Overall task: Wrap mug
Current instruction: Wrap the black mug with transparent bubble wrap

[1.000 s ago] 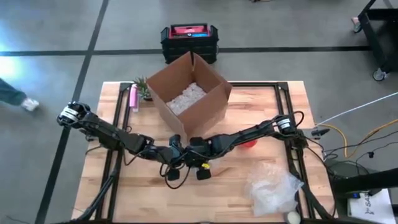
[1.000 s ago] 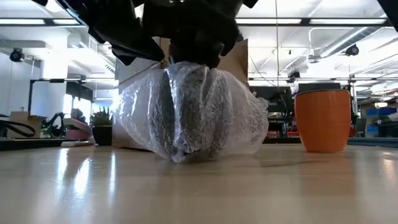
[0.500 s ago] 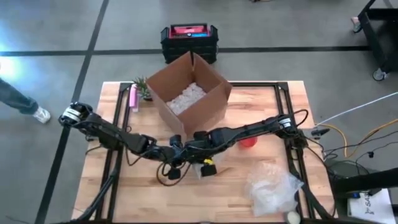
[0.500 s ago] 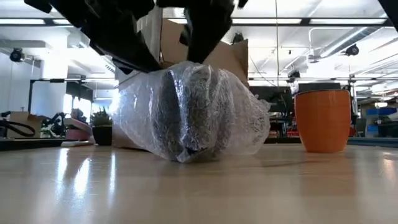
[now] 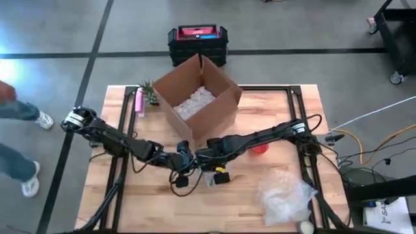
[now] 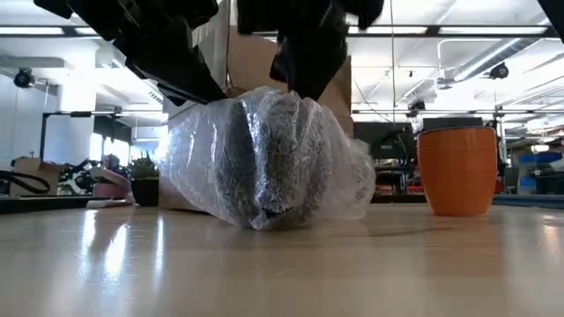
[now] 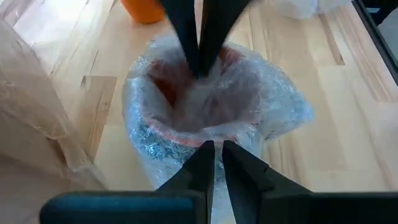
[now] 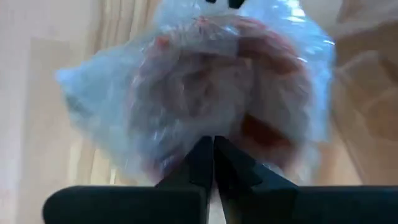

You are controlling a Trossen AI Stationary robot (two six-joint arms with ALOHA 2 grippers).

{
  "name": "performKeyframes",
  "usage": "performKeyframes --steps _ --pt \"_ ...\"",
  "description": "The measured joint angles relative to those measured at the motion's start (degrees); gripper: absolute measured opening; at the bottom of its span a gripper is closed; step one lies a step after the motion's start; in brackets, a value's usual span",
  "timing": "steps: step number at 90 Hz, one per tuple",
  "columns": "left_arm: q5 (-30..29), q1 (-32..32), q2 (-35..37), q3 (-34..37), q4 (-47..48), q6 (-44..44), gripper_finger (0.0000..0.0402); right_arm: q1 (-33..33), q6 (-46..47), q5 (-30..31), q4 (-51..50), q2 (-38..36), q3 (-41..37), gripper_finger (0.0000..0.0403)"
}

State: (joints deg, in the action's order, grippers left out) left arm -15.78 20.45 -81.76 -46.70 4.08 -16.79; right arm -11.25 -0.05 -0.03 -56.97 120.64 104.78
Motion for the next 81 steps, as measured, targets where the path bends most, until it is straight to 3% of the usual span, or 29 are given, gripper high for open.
performKeyframes --steps 25,56,81 --pt "-0.2 0.0 0.0 0.0 0.0 0.0 0.0020 -0.1 -0.8 0.0 10.1 0.3 -4.1 0.0002" --pt "0.2 0.0 0.5 -0.2 0.5 -0.1 0.0020 -0.1 -3.0 0.0 -4.8 -2.3 7.6 0.0002" --pt "1.4 1.5 7.7 -3.1 15.6 -4.4 0.0020 -0.5 -1.0 0.1 -10.4 -7.6 0.6 0.0002"
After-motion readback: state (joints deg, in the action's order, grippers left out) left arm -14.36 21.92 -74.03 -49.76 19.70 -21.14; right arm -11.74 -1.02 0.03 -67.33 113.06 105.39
